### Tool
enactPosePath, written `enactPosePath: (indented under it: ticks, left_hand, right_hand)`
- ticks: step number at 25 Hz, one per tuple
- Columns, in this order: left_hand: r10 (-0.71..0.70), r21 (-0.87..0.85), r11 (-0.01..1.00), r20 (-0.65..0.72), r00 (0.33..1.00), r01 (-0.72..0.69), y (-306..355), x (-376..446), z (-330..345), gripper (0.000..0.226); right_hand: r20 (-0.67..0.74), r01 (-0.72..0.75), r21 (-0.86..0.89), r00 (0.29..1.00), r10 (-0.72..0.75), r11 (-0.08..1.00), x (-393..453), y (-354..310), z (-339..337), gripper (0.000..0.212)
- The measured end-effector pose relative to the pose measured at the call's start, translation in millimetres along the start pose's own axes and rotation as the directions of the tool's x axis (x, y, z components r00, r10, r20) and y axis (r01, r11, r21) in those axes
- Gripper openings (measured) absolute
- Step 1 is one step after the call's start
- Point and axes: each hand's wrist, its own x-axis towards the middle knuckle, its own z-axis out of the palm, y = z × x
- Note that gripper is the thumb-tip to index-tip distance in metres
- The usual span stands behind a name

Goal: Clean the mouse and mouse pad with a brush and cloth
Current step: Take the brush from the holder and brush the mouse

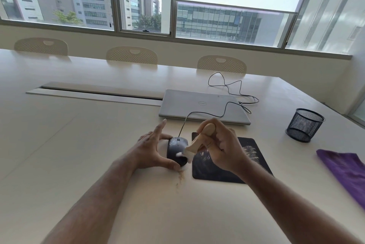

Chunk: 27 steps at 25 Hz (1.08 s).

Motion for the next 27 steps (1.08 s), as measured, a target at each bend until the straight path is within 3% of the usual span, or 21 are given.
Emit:
enactPosePath:
  ticks: [3, 5, 7, 12, 18, 21, 24, 27]
  left_hand:
    - [0.003, 0.006, 1.0, -0.007, 1.0, -0.003, 0.2, -0.4, 0.3, 0.149]
    - [-0.003, 0.008, 1.0, -0.002, 1.0, 0.003, 0.7, -0.2, -0.5, 0.15]
    - [-0.008, 0.013, 1.0, -0.005, 1.0, 0.008, 1.2, -0.2, -0.4, 0.15]
    - [-0.017, 0.022, 1.0, -0.004, 1.0, 0.017, 1.9, -0.7, -0.6, 0.149]
    - [-0.009, 0.03, 1.0, -0.008, 1.0, 0.009, 1.6, 0.0, -0.3, 0.148]
    - [-0.001, 0.033, 0.999, -0.014, 1.0, 0.002, 1.8, 0.4, -0.3, 0.148]
    - [-0.01, 0.027, 1.0, -0.014, 1.0, 0.011, 3.0, -0.4, -1.2, 0.147]
    - [-0.012, 0.031, 0.999, -0.003, 1.0, 0.013, 2.5, -1.3, -1.7, 0.149]
  right_hand:
    - [-0.06, -0.11, 0.156, 0.991, 0.12, 0.982, 7.6, 2.8, -6.6, 0.012]
    - [-0.184, -0.124, 0.085, 0.973, 0.138, 0.989, 19.0, 12.5, -9.1, 0.017]
    - [-0.221, -0.181, -0.021, 0.96, 0.172, 0.983, 32.6, 23.7, -8.1, 0.02]
    - [-0.017, -0.193, -0.261, 0.981, 0.195, 0.946, 51.3, 29.6, 8.9, 0.025]
    - [-0.011, -0.402, 0.065, 0.915, 0.404, 0.913, 62.5, 15.6, -10.2, 0.026]
    - [-0.114, -0.342, -0.049, 0.935, 0.335, 0.939, 64.9, 18.5, -6.0, 0.023]
    - [-0.021, -0.288, -0.192, 0.957, 0.29, 0.938, 59.1, 21.1, 5.5, 0.022]
    - [0.063, -0.388, -0.04, 0.919, 0.39, 0.921, 62.8, 16.8, -1.6, 0.024]
